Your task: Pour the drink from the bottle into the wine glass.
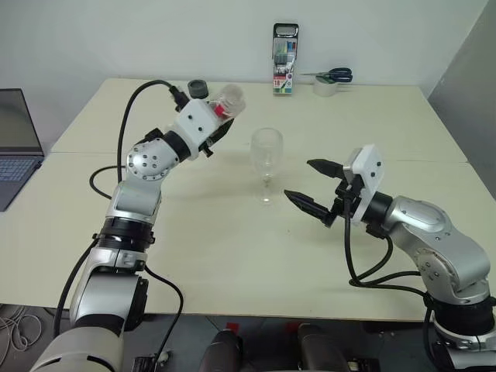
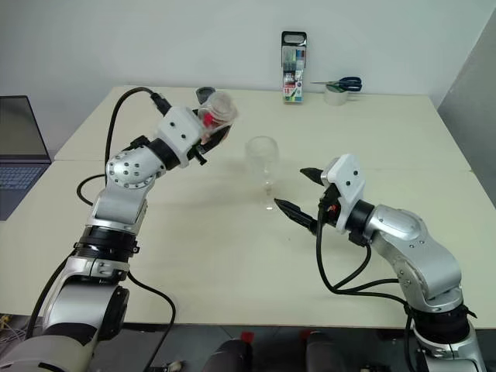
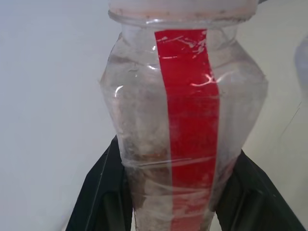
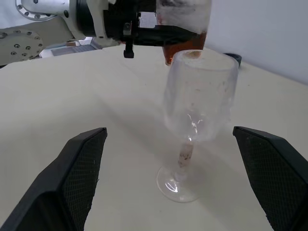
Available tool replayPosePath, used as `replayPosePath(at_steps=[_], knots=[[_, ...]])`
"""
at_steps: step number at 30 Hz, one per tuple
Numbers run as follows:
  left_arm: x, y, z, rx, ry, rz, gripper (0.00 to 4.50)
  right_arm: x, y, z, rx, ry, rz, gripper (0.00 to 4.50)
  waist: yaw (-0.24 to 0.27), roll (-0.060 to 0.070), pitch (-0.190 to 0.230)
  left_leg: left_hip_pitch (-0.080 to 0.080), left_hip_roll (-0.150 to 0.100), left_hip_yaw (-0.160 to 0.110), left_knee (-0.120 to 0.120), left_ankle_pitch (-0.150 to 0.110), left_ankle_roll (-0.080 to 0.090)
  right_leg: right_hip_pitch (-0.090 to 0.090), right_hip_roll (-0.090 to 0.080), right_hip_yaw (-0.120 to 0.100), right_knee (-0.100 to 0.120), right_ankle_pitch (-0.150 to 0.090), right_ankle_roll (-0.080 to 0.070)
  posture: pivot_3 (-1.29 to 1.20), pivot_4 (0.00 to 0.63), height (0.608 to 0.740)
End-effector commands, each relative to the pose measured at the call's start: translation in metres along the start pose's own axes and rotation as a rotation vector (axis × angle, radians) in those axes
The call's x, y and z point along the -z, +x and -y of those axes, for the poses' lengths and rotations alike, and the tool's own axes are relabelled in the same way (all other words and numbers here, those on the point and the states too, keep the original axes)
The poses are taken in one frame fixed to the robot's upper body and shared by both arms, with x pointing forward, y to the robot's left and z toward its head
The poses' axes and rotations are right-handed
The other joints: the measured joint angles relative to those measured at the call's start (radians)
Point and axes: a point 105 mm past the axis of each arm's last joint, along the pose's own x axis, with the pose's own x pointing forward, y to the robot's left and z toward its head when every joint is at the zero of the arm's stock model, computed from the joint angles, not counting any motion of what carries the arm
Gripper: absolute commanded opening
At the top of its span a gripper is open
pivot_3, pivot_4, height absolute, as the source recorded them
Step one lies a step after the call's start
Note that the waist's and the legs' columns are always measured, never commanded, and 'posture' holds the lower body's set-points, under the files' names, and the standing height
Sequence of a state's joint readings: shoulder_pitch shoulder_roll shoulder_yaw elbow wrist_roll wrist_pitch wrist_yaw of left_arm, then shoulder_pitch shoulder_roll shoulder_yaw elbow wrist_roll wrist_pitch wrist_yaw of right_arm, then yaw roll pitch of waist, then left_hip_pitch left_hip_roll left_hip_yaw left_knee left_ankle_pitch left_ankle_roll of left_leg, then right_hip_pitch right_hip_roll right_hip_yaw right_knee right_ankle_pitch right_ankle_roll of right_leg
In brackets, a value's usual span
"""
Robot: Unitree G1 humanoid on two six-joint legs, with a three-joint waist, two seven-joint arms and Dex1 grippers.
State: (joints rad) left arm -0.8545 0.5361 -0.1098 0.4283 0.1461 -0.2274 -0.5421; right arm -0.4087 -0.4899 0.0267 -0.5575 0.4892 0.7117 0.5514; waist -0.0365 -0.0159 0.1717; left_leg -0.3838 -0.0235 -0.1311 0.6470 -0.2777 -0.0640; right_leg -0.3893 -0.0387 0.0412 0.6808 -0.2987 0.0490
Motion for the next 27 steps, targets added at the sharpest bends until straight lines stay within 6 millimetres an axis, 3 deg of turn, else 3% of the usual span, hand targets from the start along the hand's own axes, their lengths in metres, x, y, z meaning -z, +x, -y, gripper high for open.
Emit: replayPosePath(at_steps=[1, 12, 27], knots=[[-0.016, 0.005, -0.017, -0.031, 0.175, 0.058, 1.73, -0.012, 0.006, -0.002, 0.024, -0.057, 0.033, 4.5, 0.0, 0.0, 0.0, 0.0, 0.0, 0.0, 0.0, 0.0, 0.0, 0.0, 0.0, 0.0, 0.0, 0.0, 0.0, 0.0, 0.15, 0.74], [-0.018, 0.012, -0.021, -0.028, 0.433, 0.112, 1.73, -0.017, 0.02, -0.01, -0.002, 0.005, 0.068, 4.5, 0.001, 0.0, 0.0, -0.001, -0.001, 0.0, 0.0, 0.0, 0.0, 0.0, 0.0, 0.0, 0.0, 0.0, 0.0, 0.0, 0.15, 0.74], [-0.023, 0.014, -0.031, -0.047, 0.634, 0.149, 1.73, -0.015, 0.023, 0.002, 0.061, 0.002, 0.03, 4.5, -0.006, 0.0, 0.0, -0.001, -0.002, 0.0, 0.0, 0.0, 0.001, -0.001, 0.0, -0.001, 0.001, 0.0, 0.0, 0.0, 0.15, 0.74]])
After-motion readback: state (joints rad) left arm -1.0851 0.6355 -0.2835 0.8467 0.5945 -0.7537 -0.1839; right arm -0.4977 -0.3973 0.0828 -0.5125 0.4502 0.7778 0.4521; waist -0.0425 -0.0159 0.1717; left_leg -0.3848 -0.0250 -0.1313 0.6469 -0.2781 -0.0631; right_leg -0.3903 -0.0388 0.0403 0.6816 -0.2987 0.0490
